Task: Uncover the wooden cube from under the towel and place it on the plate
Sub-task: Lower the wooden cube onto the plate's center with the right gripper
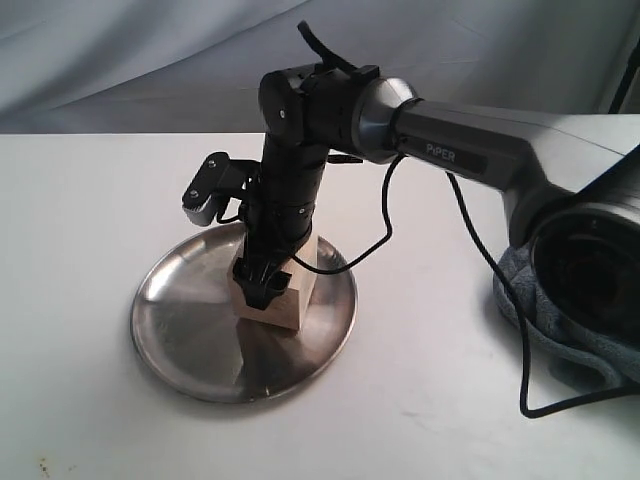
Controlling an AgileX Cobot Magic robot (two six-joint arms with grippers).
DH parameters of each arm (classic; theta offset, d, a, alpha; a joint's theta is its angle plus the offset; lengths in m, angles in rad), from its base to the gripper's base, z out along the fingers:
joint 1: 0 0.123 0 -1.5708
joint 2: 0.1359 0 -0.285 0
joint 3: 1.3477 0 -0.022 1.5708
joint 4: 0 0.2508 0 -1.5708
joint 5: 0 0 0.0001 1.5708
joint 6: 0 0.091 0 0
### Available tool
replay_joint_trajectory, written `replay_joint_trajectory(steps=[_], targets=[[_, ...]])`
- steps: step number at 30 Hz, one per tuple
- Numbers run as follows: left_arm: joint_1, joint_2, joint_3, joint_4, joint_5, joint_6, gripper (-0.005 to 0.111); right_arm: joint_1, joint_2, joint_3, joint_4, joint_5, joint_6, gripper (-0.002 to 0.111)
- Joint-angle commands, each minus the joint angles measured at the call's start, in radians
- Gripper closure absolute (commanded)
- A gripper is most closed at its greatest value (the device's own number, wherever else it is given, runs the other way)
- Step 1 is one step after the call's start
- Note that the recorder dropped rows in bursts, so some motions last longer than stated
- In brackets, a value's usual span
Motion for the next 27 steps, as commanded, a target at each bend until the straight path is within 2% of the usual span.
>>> replay_joint_trajectory(steps=[1,7,9,13,15,27], targets=[[-0.006,-0.003,0.005,0.004,-0.013,-0.008,0.107,-0.001,0.009,-0.006,-0.045,-0.013,0.031,0.084],[-0.006,-0.003,0.005,0.004,-0.013,-0.008,0.107,-0.001,0.024,-0.006,-0.045,-0.016,0.039,0.084],[-0.006,-0.003,0.005,0.004,-0.013,-0.008,0.107,-0.001,0.024,-0.006,-0.045,-0.022,0.053,0.081],[-0.006,-0.003,0.005,0.004,-0.013,-0.008,0.107,-0.001,0.024,-0.006,-0.045,-0.02,0.053,0.056],[-0.006,-0.003,0.005,0.004,-0.013,-0.008,0.107,-0.001,0.024,-0.006,-0.018,-0.02,0.05,0.048],[-0.006,-0.003,0.005,0.004,-0.013,-0.008,0.107,-0.001,0.02,-0.008,0.004,-0.006,0.03,0.016]])
